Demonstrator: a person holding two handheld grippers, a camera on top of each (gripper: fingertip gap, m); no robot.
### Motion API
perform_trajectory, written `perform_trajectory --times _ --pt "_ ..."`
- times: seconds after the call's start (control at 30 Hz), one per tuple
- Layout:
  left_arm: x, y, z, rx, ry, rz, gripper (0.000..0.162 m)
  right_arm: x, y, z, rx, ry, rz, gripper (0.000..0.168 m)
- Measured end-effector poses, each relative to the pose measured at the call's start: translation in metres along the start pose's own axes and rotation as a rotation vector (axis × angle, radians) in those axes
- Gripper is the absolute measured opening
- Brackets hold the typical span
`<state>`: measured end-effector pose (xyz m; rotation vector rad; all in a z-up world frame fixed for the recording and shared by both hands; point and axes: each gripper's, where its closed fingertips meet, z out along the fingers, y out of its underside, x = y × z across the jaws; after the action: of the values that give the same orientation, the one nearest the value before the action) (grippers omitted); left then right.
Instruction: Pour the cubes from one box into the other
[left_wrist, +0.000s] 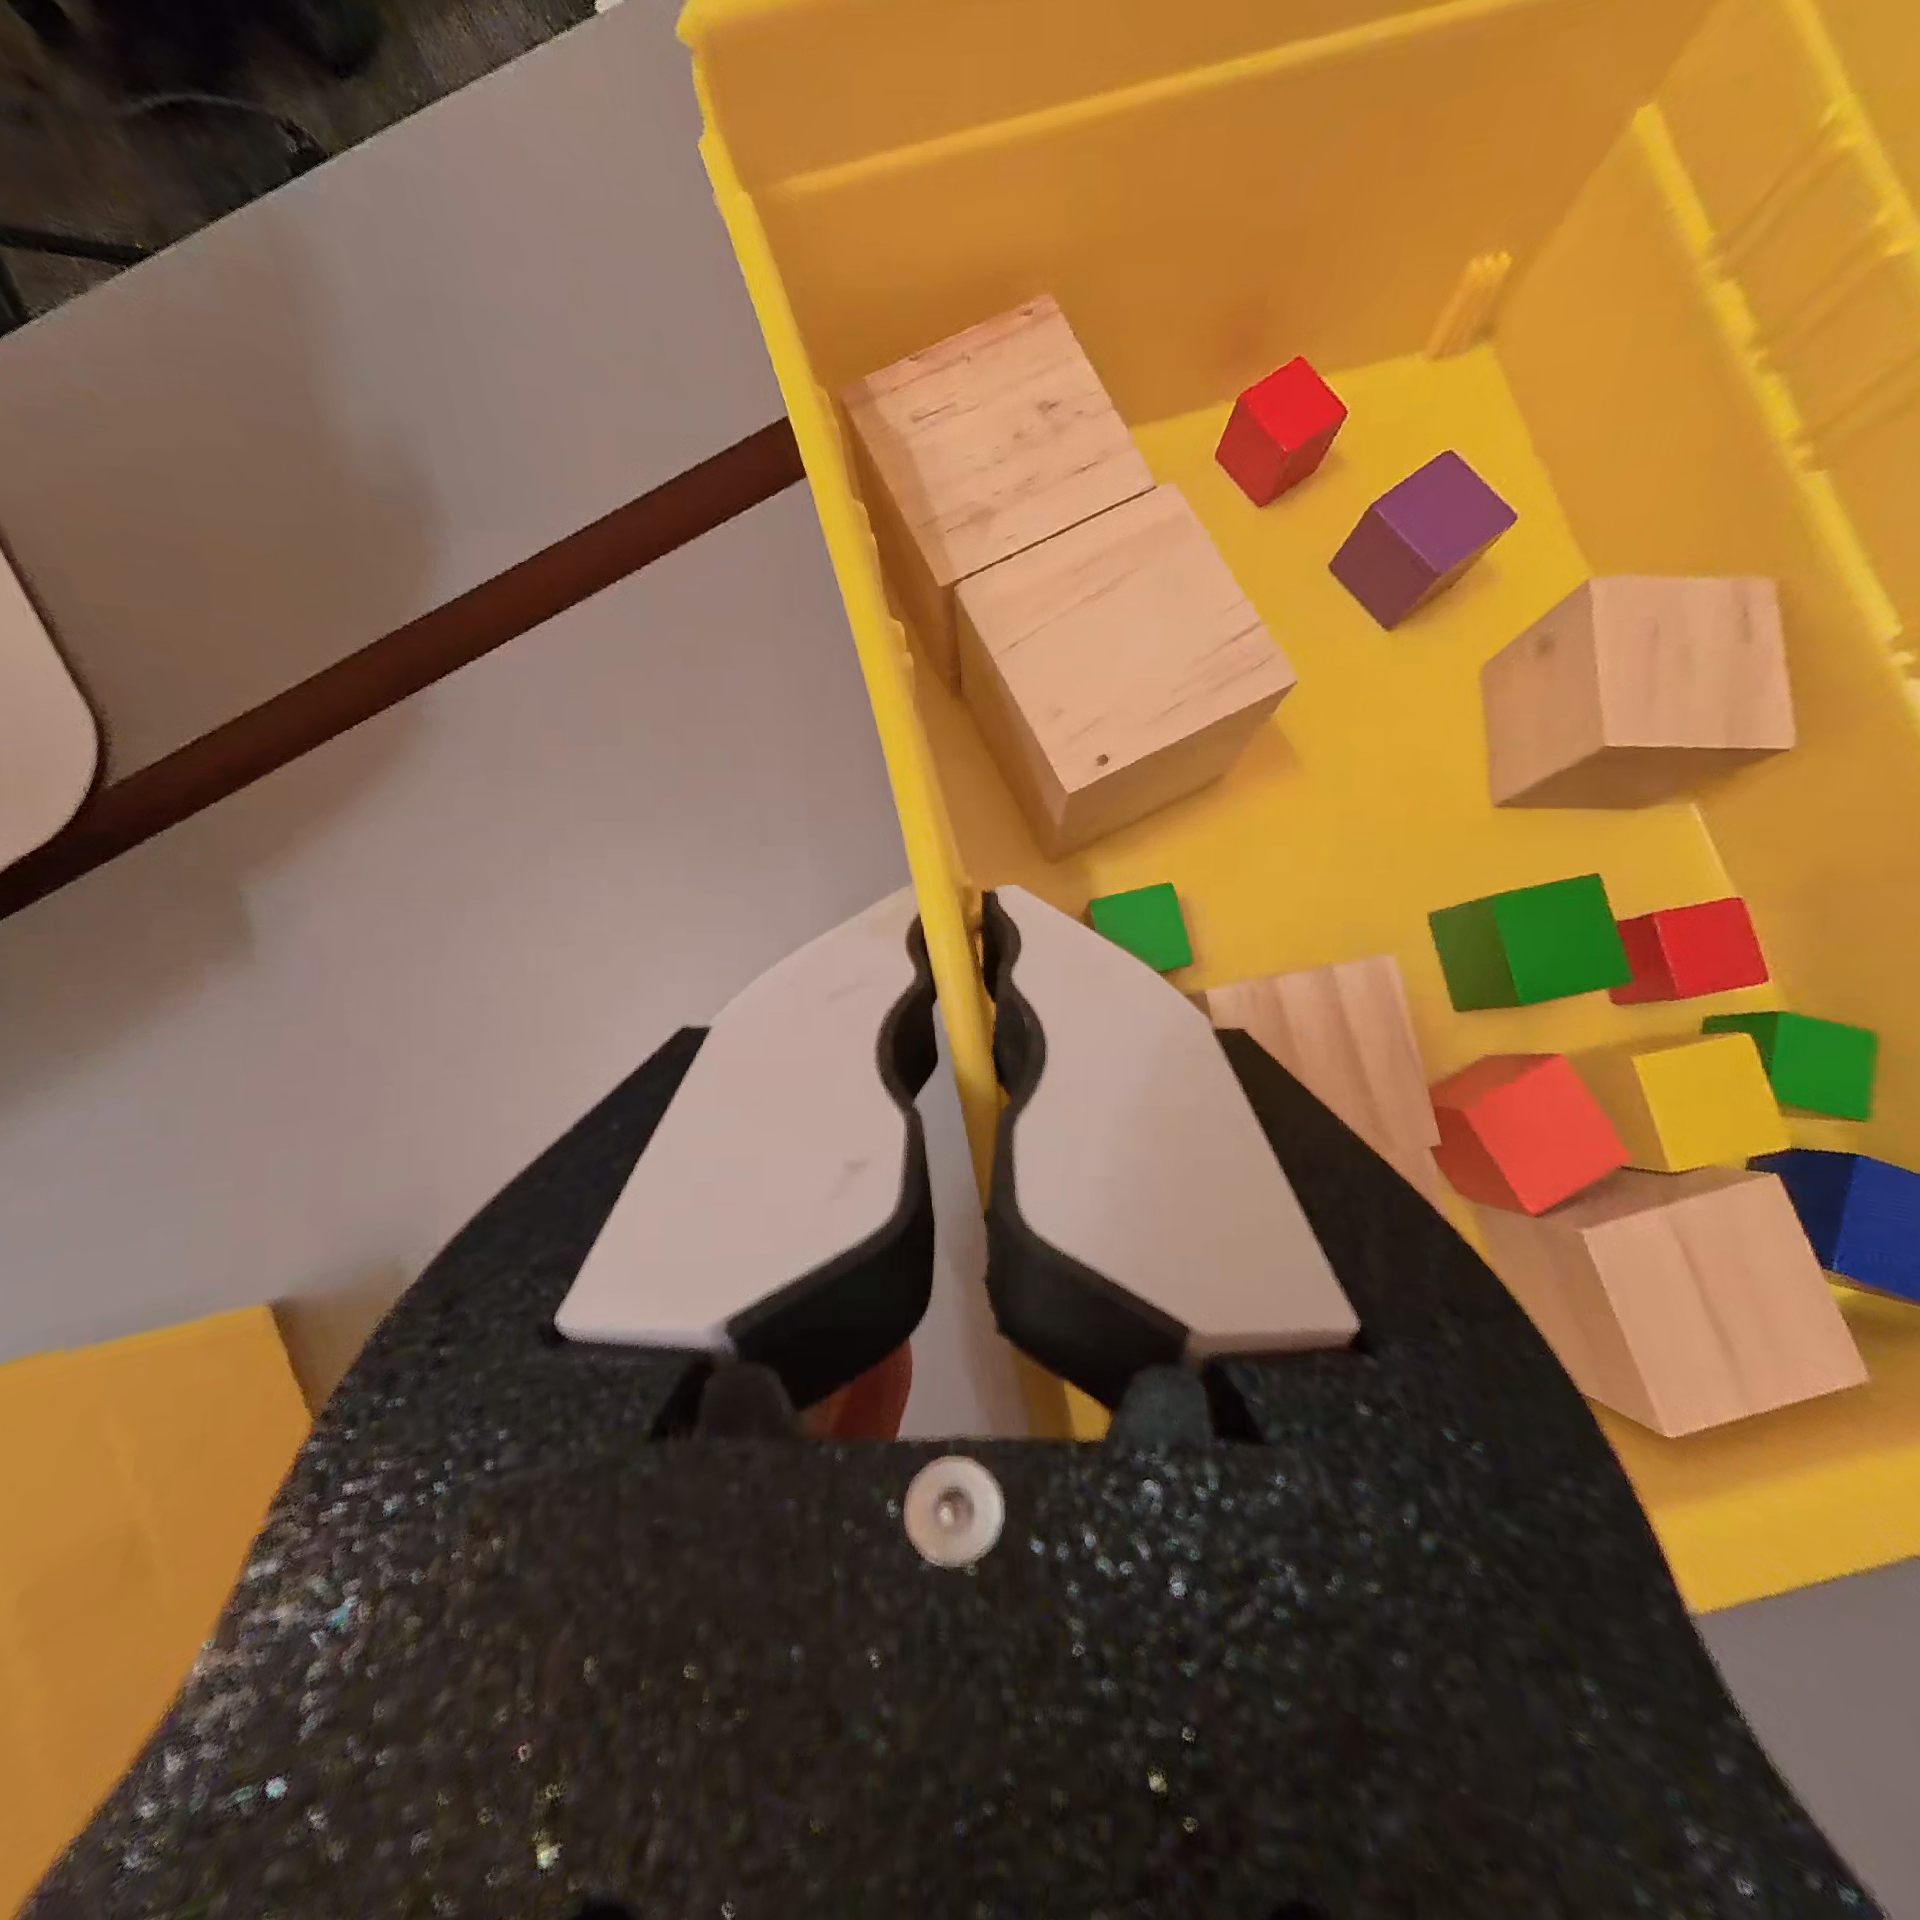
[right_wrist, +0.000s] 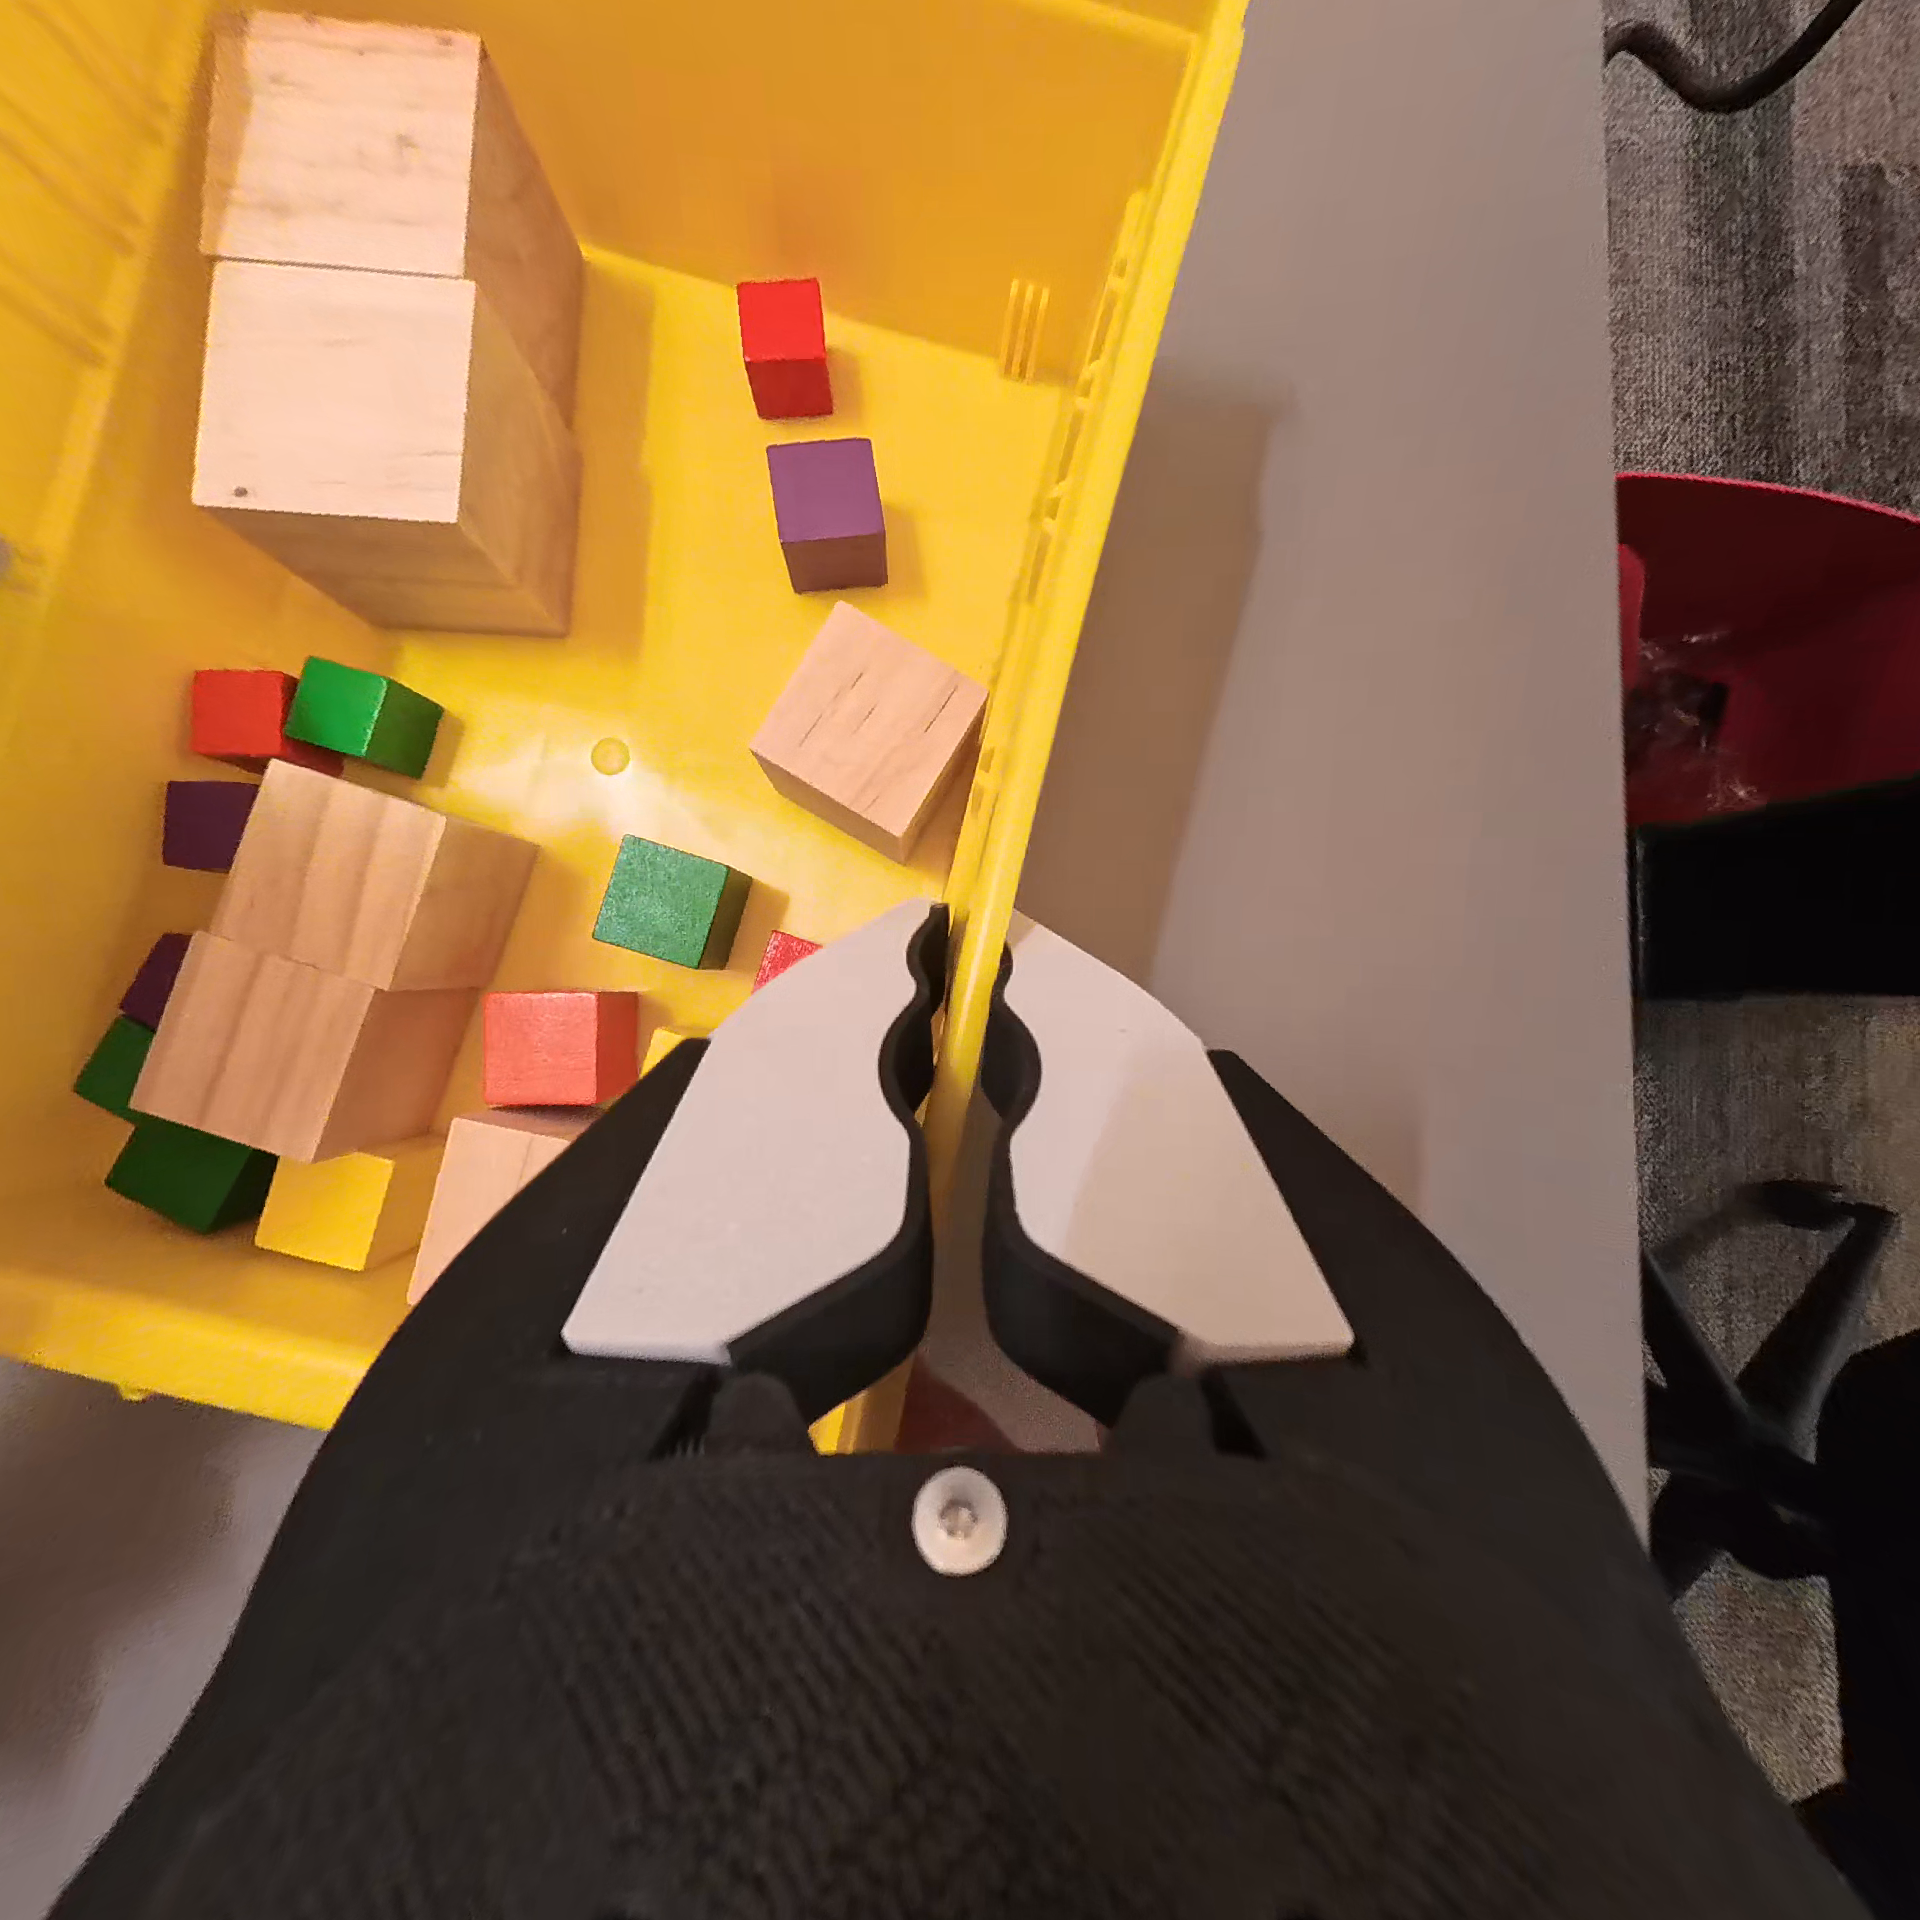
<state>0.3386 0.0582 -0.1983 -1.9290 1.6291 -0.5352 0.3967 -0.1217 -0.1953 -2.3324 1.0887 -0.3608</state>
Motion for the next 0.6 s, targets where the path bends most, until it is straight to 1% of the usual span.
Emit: perform_trajectory --times 0.13,0.33,0.47,0.6 --pt "-0.006 -0.002 -0.029 0.046 0.004 0.003 0.004 -0.013 -0.004 -0.03 0.049 0.019 -0.015 0.004" --pt "-0.026 -0.02 -0.086 0.139 0.003 -0.004 0.005 -0.038 -0.03 -0.086 0.162 0.048 -0.049 0.004" --pt "-0.05 -0.025 -0.125 0.178 -0.005 -0.025 0.005 -0.068 -0.05 -0.121 0.222 0.084 -0.104 0.004" --pt "-0.092 -0.03 -0.167 0.227 -0.027 -0.05 0.005 -0.114 -0.076 -0.151 0.298 0.059 -0.139 0.004"
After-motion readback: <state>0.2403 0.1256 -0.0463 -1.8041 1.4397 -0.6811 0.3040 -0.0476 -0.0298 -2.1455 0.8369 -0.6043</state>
